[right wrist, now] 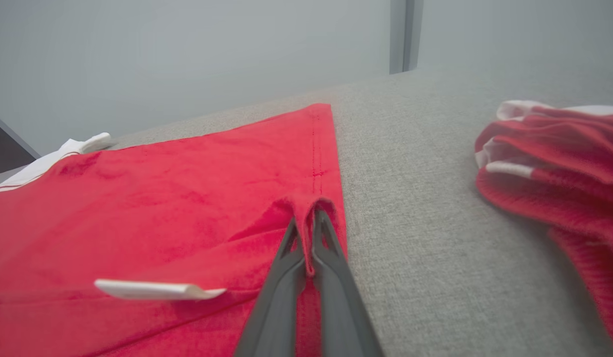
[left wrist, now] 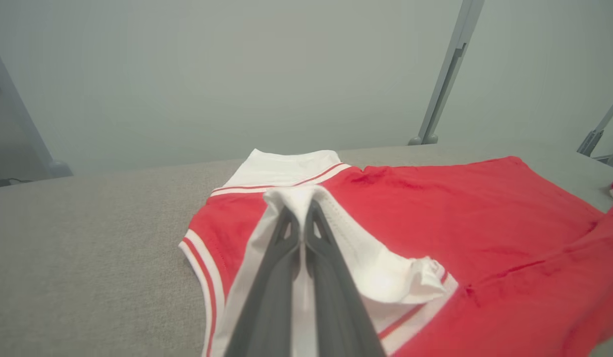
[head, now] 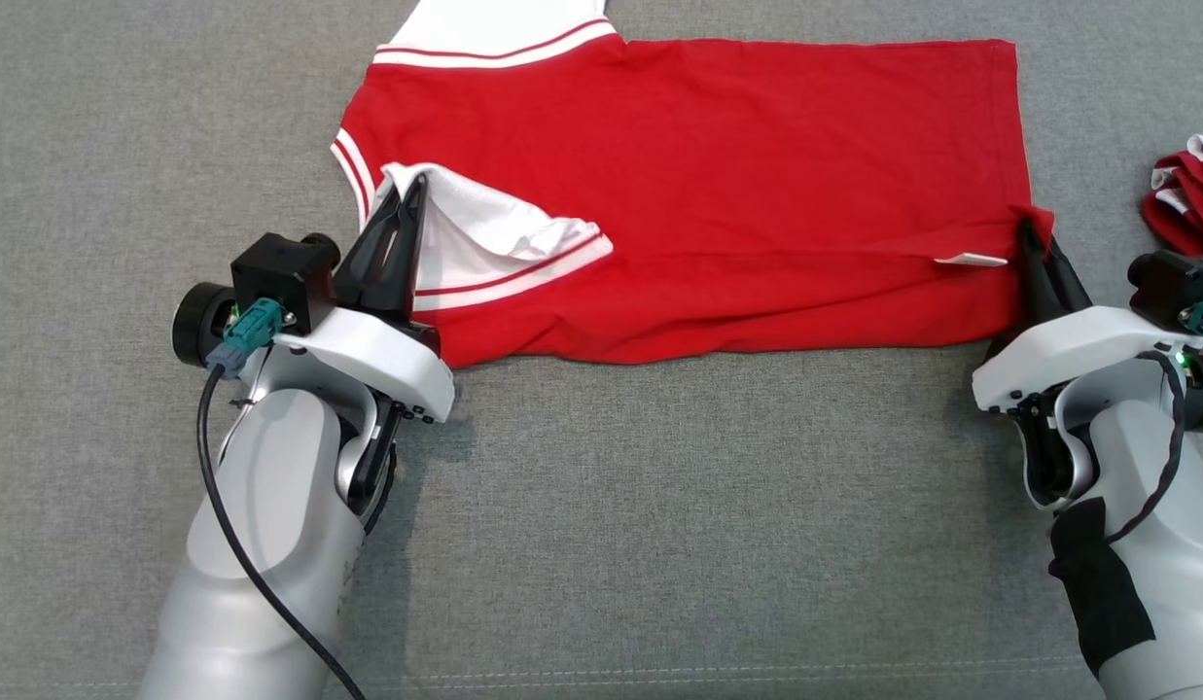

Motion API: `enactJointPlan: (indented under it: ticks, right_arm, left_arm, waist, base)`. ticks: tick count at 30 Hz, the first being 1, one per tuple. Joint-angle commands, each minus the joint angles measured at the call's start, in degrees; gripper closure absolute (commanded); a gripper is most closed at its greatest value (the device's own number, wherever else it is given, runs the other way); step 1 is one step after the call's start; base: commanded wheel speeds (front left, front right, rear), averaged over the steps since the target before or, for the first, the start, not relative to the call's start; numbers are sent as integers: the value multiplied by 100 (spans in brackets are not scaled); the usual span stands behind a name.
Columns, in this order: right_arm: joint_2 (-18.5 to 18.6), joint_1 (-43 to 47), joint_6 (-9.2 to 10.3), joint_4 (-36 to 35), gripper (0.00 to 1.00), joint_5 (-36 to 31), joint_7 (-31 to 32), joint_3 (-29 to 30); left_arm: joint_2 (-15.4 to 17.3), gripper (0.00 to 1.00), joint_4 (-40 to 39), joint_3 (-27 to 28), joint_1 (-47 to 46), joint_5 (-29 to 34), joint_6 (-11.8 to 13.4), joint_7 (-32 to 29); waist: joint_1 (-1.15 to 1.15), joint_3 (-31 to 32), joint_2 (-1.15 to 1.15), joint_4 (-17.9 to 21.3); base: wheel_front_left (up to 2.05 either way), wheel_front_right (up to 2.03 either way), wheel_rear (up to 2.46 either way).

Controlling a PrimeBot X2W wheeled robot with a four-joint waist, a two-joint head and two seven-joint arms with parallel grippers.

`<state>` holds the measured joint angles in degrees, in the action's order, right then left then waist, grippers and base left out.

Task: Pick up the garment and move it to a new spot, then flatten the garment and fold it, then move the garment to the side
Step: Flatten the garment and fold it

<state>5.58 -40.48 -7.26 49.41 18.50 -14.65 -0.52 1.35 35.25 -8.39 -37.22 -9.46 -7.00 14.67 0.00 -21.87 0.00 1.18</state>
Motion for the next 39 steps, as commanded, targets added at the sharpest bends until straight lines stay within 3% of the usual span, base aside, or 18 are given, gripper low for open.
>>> enactJointPlan:
  ticks: [1,2,10,19,27,39]
  right_arm:
    - [-44,-99,-23,-59,0,-36,-35,-88]
    - [-50,-122,-23,-70,0,-45,-35,-80]
    - [-73,-43,-23,-419,0,-198,-35,123]
    - [-72,599,-23,-715,0,-192,-35,97]
    - [2,1404,-23,-808,0,169,-35,-268]
    - [-48,1516,-23,-593,0,962,-35,-28]
  left_arm:
    - [154,34,-92,154,-235,57,-1,33]
    - [154,0,-27,171,-244,50,0,33]
    - [153,0,-15,289,-161,83,137,33]
    - [153,0,-390,118,576,-155,251,33]
    - [153,0,-803,-40,1353,-389,345,33]
    - [153,0,-1047,-178,1613,-358,364,33]
  waist:
    - [0,-14,0,11]
    - [0,-22,0,21]
    - [0,34,0,39]
    - [0,474,0,-1]
    - [0,869,0,-5]
    - [0,772,0,-208]
  base:
    - [0,0,0]
    - [0,0,0]
    - [0,0,0]
    - [0,0,0]
    - [0,0,0]
    - [0,0,0]
